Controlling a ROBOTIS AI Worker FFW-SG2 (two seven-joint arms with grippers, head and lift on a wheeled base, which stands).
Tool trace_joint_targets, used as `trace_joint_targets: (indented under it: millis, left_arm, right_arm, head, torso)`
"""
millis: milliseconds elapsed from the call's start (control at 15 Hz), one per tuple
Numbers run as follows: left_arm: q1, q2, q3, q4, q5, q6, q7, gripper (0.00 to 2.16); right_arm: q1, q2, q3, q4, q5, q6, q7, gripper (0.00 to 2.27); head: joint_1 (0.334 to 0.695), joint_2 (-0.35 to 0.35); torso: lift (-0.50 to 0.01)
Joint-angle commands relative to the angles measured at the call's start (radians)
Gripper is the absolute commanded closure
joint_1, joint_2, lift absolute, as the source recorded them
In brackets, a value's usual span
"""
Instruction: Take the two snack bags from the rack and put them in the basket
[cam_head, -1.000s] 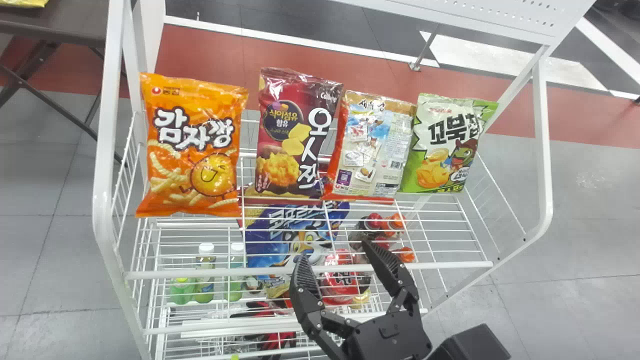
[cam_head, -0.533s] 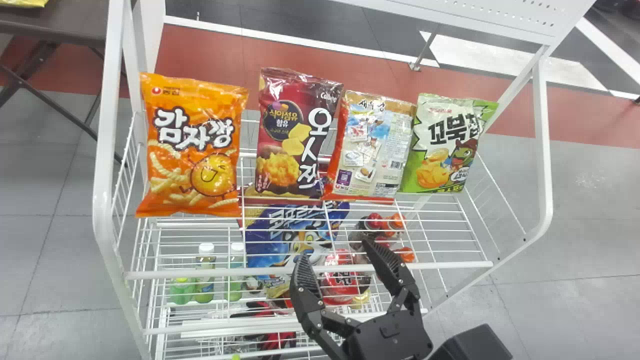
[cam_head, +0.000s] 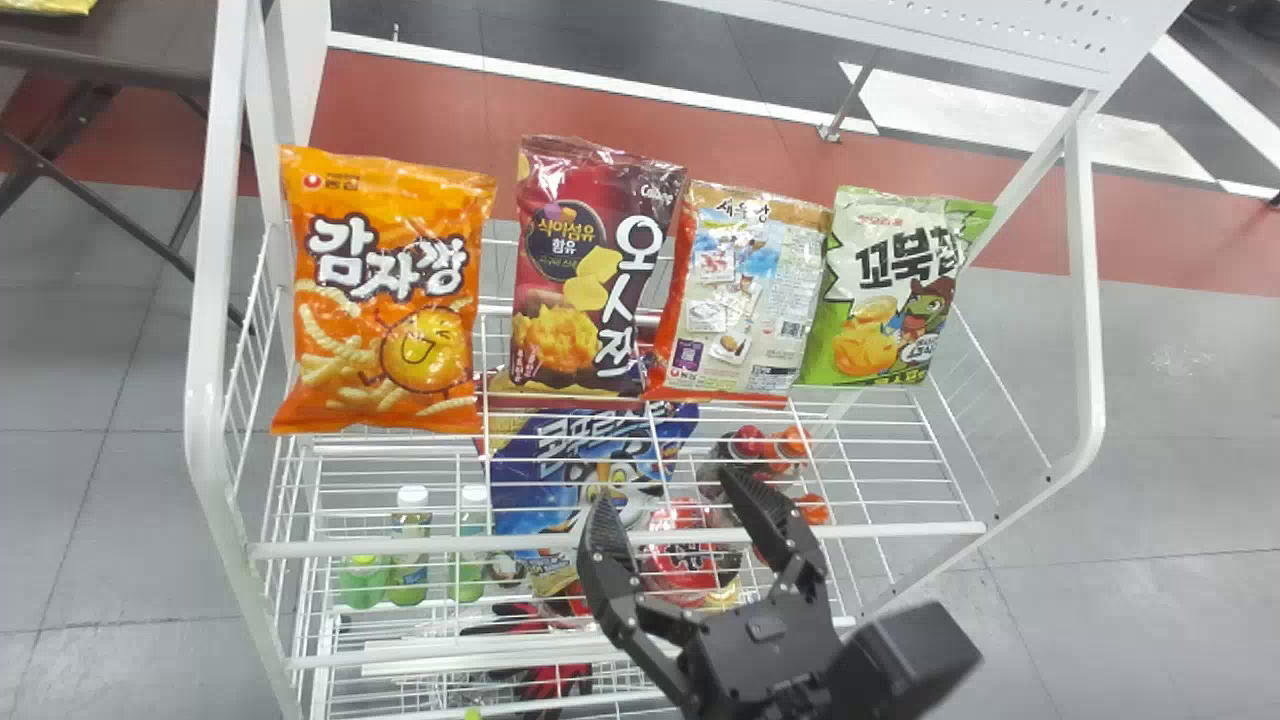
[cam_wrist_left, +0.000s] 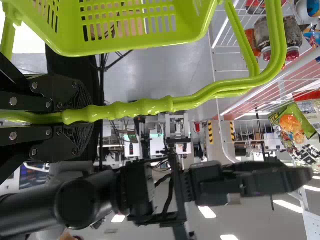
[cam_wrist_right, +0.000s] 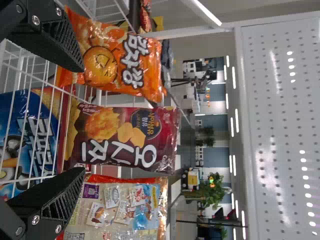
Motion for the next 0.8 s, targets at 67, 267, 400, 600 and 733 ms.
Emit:
trace_joint_targets:
  millis: [67, 267, 400, 600, 733]
  left_arm:
    - [-0.010, 0.000, -0.004, 0.024, 0.000, -0.008, 0.000, 1.57]
    - [-0.027, 0.006, -0.006, 0.039, 0.000, -0.005, -0.005, 1.57]
    - [-0.068, 0.025, -0.025, 0.048, 0.003, 0.017, -0.003, 1.57]
    - [-0.094, 0.040, -0.048, 0.057, 0.008, 0.044, 0.011, 1.57]
    - [-0.096, 0.041, -0.048, 0.060, 0.008, 0.044, 0.015, 1.57]
  right_arm:
    - [-0.148, 0.010, -0.023, 0.040, -0.002, 0.178, 0.000, 0.11]
    - [-0.285, 0.021, -0.068, 0.138, -0.025, 0.258, 0.000, 0.11]
    - [-0.328, 0.047, -0.114, 0.182, -0.022, 0.224, -0.002, 0.11]
    - [-0.429, 0.058, -0.139, 0.250, -0.010, 0.215, -0.005, 0.11]
    - [-0.483, 0.058, -0.160, 0.282, -0.017, 0.230, -0.012, 0.11]
  head:
    - [0.695, -0.350]
    - [0.695, -0.350]
    - [0.695, -0.350]
    - [0.695, -0.350]
    - [0.695, -0.350]
  torso:
    - [-0.010]
    - [-0.010]
    - [-0.010]
    - [-0.010]
    - [-0.010]
